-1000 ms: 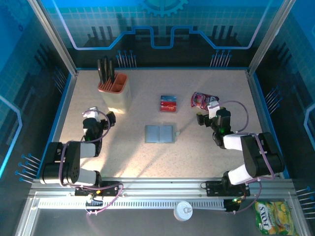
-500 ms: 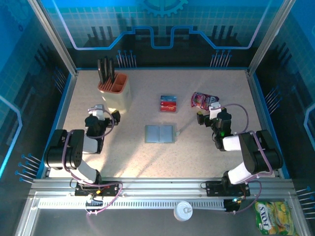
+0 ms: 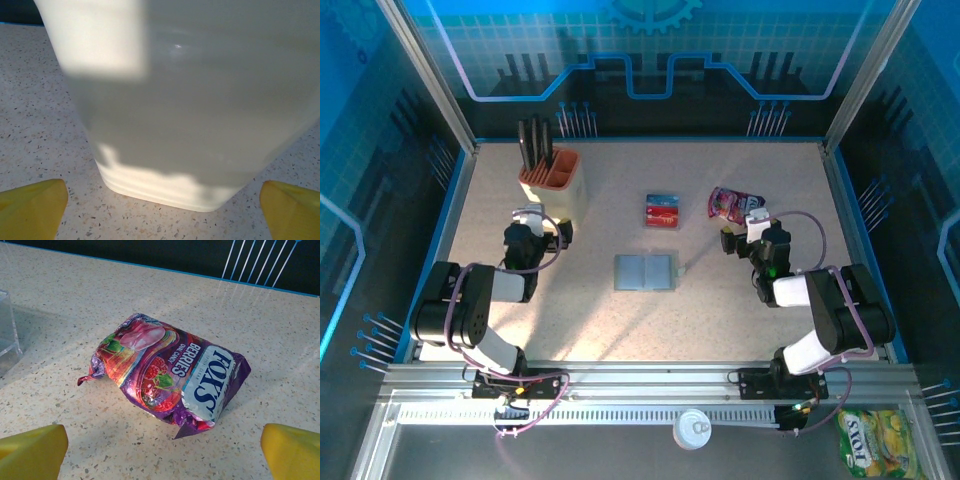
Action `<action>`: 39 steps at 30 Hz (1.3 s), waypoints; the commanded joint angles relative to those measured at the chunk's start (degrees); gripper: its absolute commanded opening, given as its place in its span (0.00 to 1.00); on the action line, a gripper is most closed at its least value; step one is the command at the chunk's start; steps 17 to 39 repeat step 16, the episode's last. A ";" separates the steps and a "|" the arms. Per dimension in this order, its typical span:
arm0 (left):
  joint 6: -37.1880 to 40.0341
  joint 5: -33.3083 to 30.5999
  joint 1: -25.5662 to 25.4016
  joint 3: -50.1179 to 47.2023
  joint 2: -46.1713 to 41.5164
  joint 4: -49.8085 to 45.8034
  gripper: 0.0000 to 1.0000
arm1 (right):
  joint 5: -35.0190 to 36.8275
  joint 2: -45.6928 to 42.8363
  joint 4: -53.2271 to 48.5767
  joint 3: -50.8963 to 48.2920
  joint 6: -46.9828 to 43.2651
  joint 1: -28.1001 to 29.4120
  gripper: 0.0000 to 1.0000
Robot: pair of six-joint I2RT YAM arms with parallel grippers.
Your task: Take the credit cards out of the card holder
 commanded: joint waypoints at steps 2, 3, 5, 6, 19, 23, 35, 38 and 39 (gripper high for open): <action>1.43 -0.67 0.00 0.03 -0.88 -0.29 0.99 | 0.13 0.35 1.04 1.42 0.74 -0.97 1.00; 1.37 -0.68 0.01 0.08 -0.90 -0.26 0.99 | 0.12 0.34 1.04 1.42 0.75 -1.03 1.00; 1.41 -0.65 0.01 0.04 -0.90 -0.26 0.99 | 0.13 0.34 0.99 1.42 0.74 -0.95 1.00; 1.46 -0.69 0.01 0.05 -0.89 -0.26 0.99 | 0.14 0.34 1.05 1.44 0.73 -1.01 1.00; 1.42 -0.53 0.01 0.13 -0.90 -0.34 0.99 | -0.96 0.13 2.30 0.58 0.72 -1.45 1.00; 1.42 -0.53 0.01 0.13 -0.90 -0.34 0.99 | -0.96 0.13 2.30 0.58 0.72 -1.45 1.00; 1.42 -0.53 0.01 0.13 -0.90 -0.34 0.99 | -0.96 0.13 2.30 0.58 0.72 -1.45 1.00; 1.42 -0.53 0.01 0.13 -0.90 -0.34 0.99 | -0.96 0.13 2.30 0.58 0.72 -1.45 1.00; 1.42 -0.53 0.01 0.13 -0.90 -0.34 0.99 | -0.96 0.13 2.30 0.58 0.72 -1.45 1.00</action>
